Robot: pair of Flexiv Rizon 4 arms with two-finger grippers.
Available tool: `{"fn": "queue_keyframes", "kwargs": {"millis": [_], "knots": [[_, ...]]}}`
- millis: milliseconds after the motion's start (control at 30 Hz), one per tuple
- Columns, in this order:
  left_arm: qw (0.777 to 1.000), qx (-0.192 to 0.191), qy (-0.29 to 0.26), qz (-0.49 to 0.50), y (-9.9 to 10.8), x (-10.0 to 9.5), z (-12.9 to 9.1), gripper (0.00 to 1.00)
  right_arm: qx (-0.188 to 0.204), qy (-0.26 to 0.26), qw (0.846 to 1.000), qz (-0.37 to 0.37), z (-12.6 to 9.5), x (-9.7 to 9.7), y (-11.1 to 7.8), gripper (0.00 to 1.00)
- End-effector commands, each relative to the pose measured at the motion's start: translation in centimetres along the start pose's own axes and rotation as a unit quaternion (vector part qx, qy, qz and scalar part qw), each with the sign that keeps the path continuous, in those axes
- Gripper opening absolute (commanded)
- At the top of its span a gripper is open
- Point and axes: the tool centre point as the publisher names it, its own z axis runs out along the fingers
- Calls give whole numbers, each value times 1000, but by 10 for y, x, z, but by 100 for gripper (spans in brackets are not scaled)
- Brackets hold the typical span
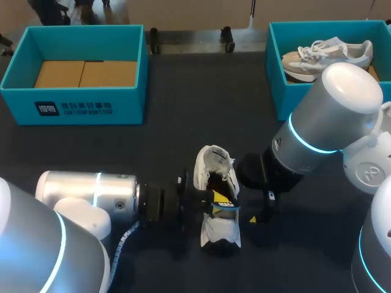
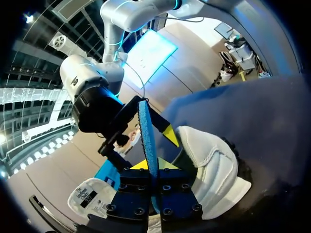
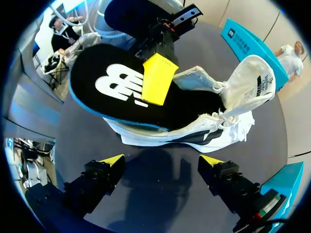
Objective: Take the shoe out of the shoebox, open the shoe tongue, remove and reinsert the insole, then place the shoe into the shoebox
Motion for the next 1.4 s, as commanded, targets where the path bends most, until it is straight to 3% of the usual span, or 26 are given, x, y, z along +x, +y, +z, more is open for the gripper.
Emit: {"fn": "queue_keyframes", "kwargs": {"millis": [33,333,667,733,900,1133,1400], "knots": [[1000,-14,-3,14,6,3,6,0,0,-2,1000,0,1,1,0,100],[999,-42,-11,31,20,-1,6,0,0,-2,1000,0,1,1,0,100],[999,-29,-18,9,12,-5,-1,1,0,-2,1000,0,1,1,0,100],[1000,-21,-19,-2,9,-7,-3,16,0,-2,1000,0,1,1,0,100],[1000,-7,-19,-15,2,-8,-5,23,0,-2,1000,0,1,1,0,100],[1000,6,-14,-22,-5,-7,-3,24,0,-2,1000,0,1,1,0,100],[1000,18,-8,-23,-12,-7,-2,18,0,-2,1000,0,1,1,0,100]]}}
